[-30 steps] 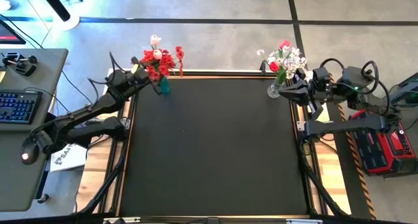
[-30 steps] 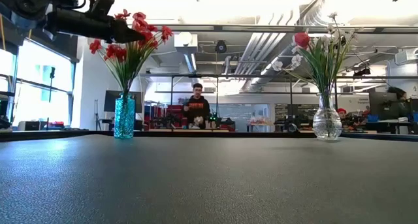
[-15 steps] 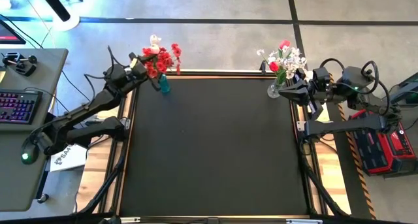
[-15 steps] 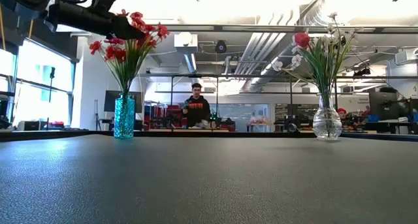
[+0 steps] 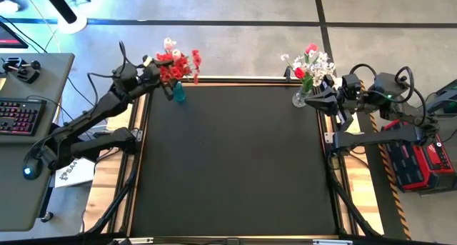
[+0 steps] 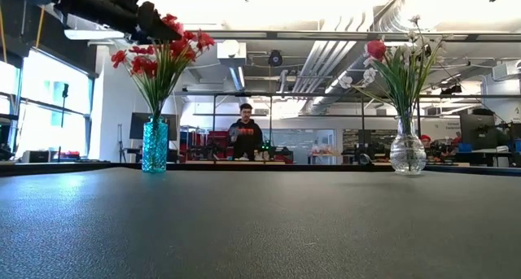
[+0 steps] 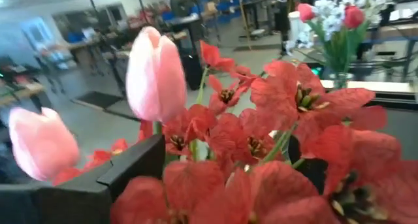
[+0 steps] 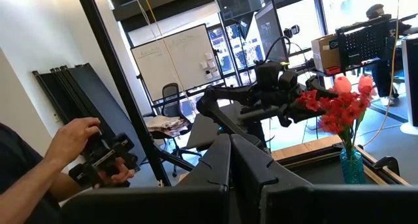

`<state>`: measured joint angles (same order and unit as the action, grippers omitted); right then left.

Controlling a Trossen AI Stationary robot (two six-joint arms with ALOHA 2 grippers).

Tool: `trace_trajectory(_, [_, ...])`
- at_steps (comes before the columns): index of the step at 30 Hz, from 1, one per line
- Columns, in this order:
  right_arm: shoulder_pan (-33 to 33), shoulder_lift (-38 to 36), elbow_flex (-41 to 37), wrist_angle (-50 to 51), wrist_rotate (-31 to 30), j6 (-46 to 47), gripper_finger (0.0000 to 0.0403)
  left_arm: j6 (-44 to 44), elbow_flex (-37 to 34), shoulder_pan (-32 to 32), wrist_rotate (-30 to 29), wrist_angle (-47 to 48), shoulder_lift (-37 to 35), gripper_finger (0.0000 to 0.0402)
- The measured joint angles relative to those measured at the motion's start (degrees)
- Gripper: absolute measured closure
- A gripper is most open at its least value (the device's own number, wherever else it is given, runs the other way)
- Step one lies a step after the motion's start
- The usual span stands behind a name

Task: Sort flowers into vase by color
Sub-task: Put the red flowers into the blue vase

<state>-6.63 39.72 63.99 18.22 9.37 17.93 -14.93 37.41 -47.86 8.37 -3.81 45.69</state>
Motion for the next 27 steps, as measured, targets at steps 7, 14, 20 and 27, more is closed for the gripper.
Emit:
trace_trajectory(7, [0.02, 0.00, 0.02, -0.02, 0.00, 0.00, 0.0402, -0.35, 3.57, -2.16, 0.06, 7.81, -0.02, 0.0089])
trace_trajectory(14, [0.00, 0.00, 0.00, -0.02, 0.00, 0.00, 0.0402, 0.66, 10.95, -4.33, -0.33, 20.76, 0.31, 0.0089])
trace_trajectory(20, [0.02, 0.00, 0.00, -0.02, 0.00, 0.00, 0.0402, 3.67, 17.81, -5.86, -0.06, 31.42, 1.90, 0.0089])
trace_trajectory(27, [0.00, 0.01, 0.01, -0.02, 0.00, 0.00, 0.0402, 4.11, 25.30, -5.90, 0.35, 39.06, 4.12, 0.0089])
